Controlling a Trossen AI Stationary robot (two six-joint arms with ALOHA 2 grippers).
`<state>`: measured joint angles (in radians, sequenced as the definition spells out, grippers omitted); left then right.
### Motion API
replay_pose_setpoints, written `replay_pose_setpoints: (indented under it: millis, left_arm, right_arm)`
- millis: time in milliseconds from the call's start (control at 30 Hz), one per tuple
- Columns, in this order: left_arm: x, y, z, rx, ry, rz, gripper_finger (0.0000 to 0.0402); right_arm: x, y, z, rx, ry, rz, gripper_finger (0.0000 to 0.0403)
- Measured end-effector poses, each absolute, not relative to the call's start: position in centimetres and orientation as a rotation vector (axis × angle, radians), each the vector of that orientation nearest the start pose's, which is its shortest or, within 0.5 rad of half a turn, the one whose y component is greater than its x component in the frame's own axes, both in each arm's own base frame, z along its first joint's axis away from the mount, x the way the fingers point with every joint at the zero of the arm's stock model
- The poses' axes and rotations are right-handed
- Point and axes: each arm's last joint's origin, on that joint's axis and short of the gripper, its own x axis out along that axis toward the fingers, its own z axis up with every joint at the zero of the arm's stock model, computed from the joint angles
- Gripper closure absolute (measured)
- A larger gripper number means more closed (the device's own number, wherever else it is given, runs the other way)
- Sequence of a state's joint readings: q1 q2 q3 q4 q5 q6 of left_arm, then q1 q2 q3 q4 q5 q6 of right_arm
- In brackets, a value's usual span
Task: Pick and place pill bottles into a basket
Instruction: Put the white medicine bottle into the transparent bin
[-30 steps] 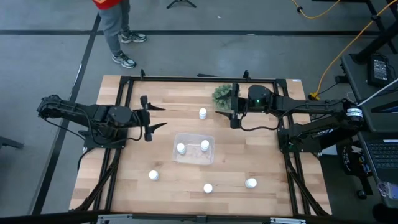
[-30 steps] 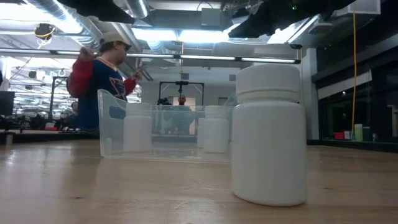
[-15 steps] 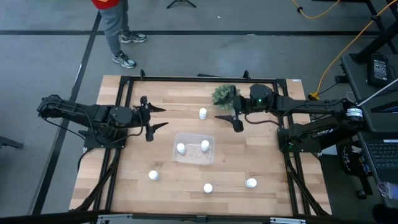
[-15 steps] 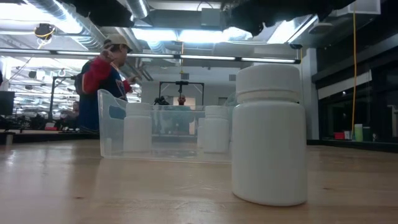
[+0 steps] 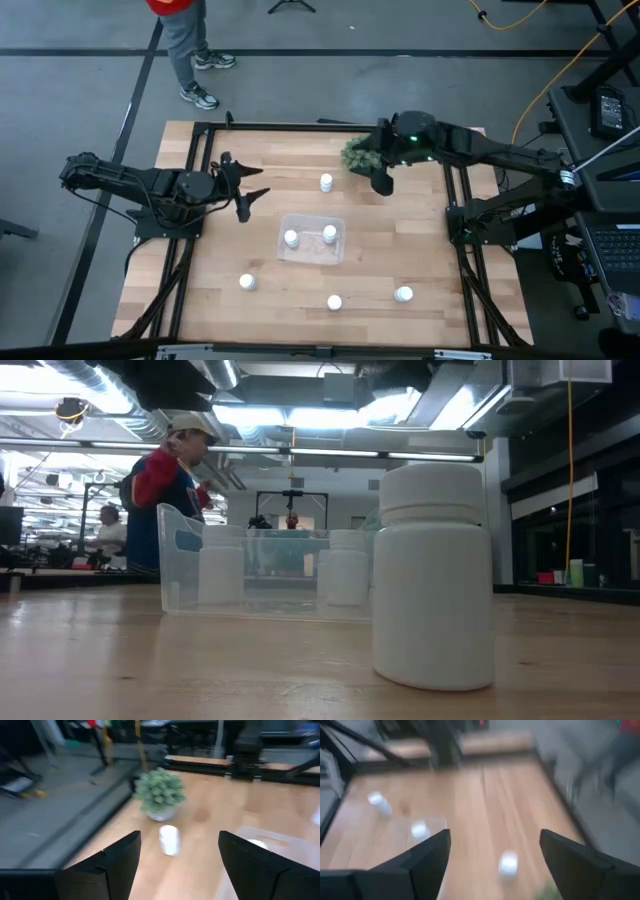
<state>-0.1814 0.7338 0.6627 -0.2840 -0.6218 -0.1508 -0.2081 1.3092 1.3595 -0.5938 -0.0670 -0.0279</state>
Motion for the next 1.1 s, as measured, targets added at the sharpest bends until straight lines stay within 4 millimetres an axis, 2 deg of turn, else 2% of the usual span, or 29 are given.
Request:
replay_pose_setpoints:
  millis: [133, 333, 467, 567, 767, 1100]
  left_arm:
    - [15.8, -0.8, 29.7, 0.11, 0.259, 0.614, 0.014]
    - [15.6, -0.2, 30.7, 0.212, 0.208, 0.834, 0.014]
    - [15.6, 0.4, 30.9, 0.291, 0.24, 0.864, 0.014]
    - [15.6, 0.9, 31.2, 0.286, 0.223, 0.897, 0.014]
    - [15.6, 1.7, 31.3, 0.27, 0.216, 0.946, 0.014]
    - [15.6, 1.8, 31.3, 0.266, 0.213, 0.952, 0.014]
  right_arm:
    - [29.6, -7.0, 36.8, 0.192, 0.772, -0.199, 0.0067]
    - [33.6, -9.6, 36.1, 0.342, 0.809, -0.226, 0.0052]
    - [35.8, -10.6, 33.9, 0.375, 0.925, -0.242, 0.0053]
    - [37.1, -11.0, 31.7, 0.389, 1.029, -0.246, 0.0054]
    - [38.7, -11.6, 28.2, 0.393, 1.141, -0.274, 0.0054]
    - [39.8, -11.9, 25.7, 0.39, 1.204, -0.278, 0.0054]
